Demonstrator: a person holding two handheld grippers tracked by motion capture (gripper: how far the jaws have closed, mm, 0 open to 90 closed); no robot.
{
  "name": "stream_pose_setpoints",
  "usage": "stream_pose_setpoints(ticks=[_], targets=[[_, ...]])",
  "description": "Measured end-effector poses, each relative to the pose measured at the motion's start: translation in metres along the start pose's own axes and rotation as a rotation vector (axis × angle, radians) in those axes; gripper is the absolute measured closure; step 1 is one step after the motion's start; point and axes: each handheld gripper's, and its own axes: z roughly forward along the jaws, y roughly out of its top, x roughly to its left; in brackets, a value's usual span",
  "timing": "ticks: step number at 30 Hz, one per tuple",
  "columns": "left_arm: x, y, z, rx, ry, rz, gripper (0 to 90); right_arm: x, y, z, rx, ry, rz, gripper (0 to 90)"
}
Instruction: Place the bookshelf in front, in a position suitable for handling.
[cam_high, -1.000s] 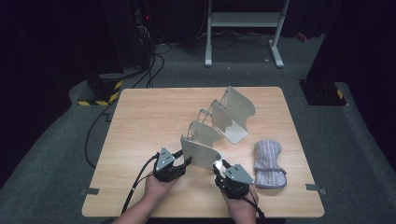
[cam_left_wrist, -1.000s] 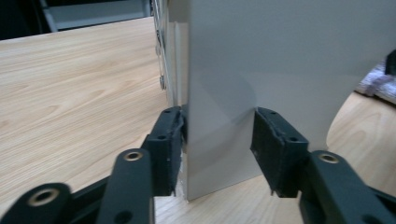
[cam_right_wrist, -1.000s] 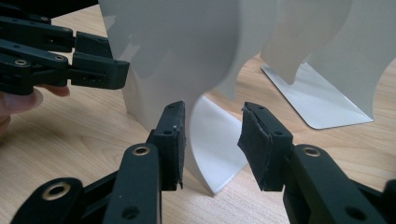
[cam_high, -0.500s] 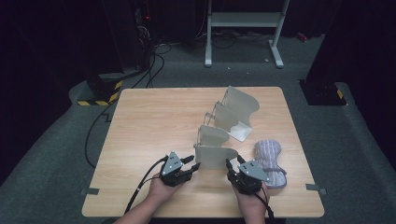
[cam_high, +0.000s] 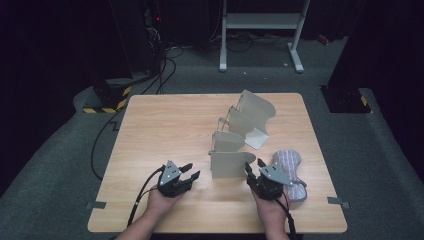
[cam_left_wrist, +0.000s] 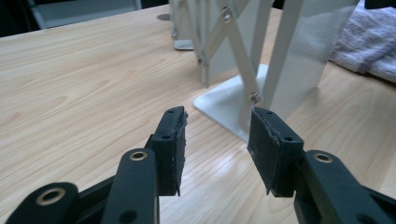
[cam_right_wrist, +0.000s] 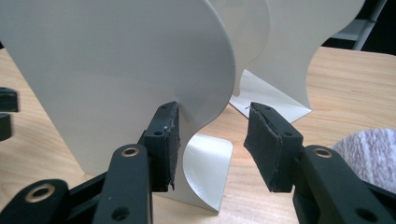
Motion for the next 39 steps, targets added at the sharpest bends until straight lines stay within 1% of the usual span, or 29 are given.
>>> stream_pose_setpoints(ticks=[2, 3, 6, 10, 11, 14, 17, 20, 21, 23, 24, 25, 26, 27, 28, 29, 30, 31, 32, 34, 35, 36, 37, 38, 39], targets=[[0.004, -0.002, -0.003, -0.001, 0.011, -0.013, 55.6, -0.004, 0.003, 0.004, -0.001, -0.001, 0.009, 53.8], [0.004, -0.002, -0.003, -0.001, 0.011, -0.013, 55.6, -0.005, 0.004, 0.006, 0.0, -0.001, 0.013, 53.8], [0.008, -0.005, -0.008, 0.01, 0.024, -0.019, 55.4, -0.007, 0.006, 0.01, 0.001, -0.004, 0.01, 53.7], [0.01, -0.007, -0.011, 0.017, 0.036, -0.021, 55.0, -0.006, 0.011, 0.009, -0.015, -0.002, 0.005, 53.3], [0.012, -0.008, -0.014, 0.02, 0.04, -0.03, 55.0, -0.004, 0.017, 0.005, -0.039, 0.002, -0.007, 52.7], [0.015, -0.01, -0.017, 0.024, 0.046, -0.038, 54.9, 0.0, 0.028, -0.001, -0.072, 0.002, -0.027, 52.3], [0.017, -0.011, -0.02, 0.027, 0.052, -0.046, 54.8, 0.005, 0.041, -0.007, -0.117, 0.015, -0.041, 52.4], [0.018, -0.012, -0.022, 0.027, 0.054, -0.049, 54.8, 0.008, 0.047, -0.008, -0.132, 0.027, -0.044, 52.5], [0.018, -0.013, -0.024, 0.03, 0.059, -0.048, 54.8, 0.015, 0.054, -0.007, -0.139, 0.041, -0.06, 52.4], [0.019, -0.014, -0.025, 0.029, 0.062, -0.051, 54.8, 0.017, 0.057, -0.006, -0.142, 0.046, -0.065, 52.5], [0.02, -0.014, -0.027, 0.027, 0.068, -0.053, 54.8, 0.024, 0.064, -0.004, -0.15, 0.067, -0.08, 52.9], [0.02, -0.014, -0.027, 0.027, 0.068, -0.053, 54.7, 0.024, 0.064, -0.004, -0.15, 0.067, -0.08, 52.9], [0.021, -0.015, -0.029, 0.029, 0.07, -0.054, 54.7, 0.028, 0.066, -0.003, -0.151, 0.078, -0.083, 53.0], [0.022, -0.016, -0.03, 0.03, 0.075, -0.059, 54.7, 0.035, 0.072, 0.0, -0.153, 0.103, -0.096, 53.8], [0.022, -0.016, -0.03, 0.03, 0.075, -0.059, 54.7, 0.035, 0.072, 0.0, -0.153, 0.103, -0.096, 53.8], [0.023, -0.016, -0.031, 0.032, 0.076, -0.059, 54.7, 0.04, 0.074, 0.003, -0.152, 0.115, -0.103, 53.9], [0.024, -0.017, -0.032, 0.033, 0.081, -0.062, 54.7, 0.048, 0.078, 0.008, -0.148, 0.137, -0.117, 54.8], [0.024, -0.017, -0.032, 0.033, 0.081, -0.062, 54.7, 0.048, 0.078, 0.008, -0.148, 0.137, -0.117, 54.8], [0.025, -0.018, -0.034, 0.033, 0.085, -0.066, 54.6, 0.057, 0.082, 0.015, -0.14, 0.157, -0.132, 55.6], [0.026, -0.02, -0.037, 0.034, 0.09, -0.069, 54.7, 0.064, 0.084, 0.023, -0.126, 0.174, -0.137, 56.7], [0.026, -0.02, -0.037, 0.034, 0.09, -0.069, 54.6, 0.064, 0.084, 0.023, -0.126, 0.174, -0.137, 56.7], [0.027, -0.021, -0.04, 0.033, 0.095, -0.072, 54.6, 0.07, 0.085, 0.032, -0.11, 0.189, -0.14, 58.1], [0.027, -0.021, -0.04, 0.033, 0.095, -0.072, 54.6, 0.07, 0.085, 0.032, -0.11, 0.189, -0.14, 58.1], [0.028, -0.022, -0.042, 0.03, 0.101, -0.075, 54.6, 0.076, 0.086, 0.039, -0.093, 0.199, -0.147, 59.5], [0.028, -0.022, -0.042, 0.03, 0.101, -0.075, 54.6, 0.076, 0.086, 0.039, -0.093, 0.199, -0.147, 59.5]])
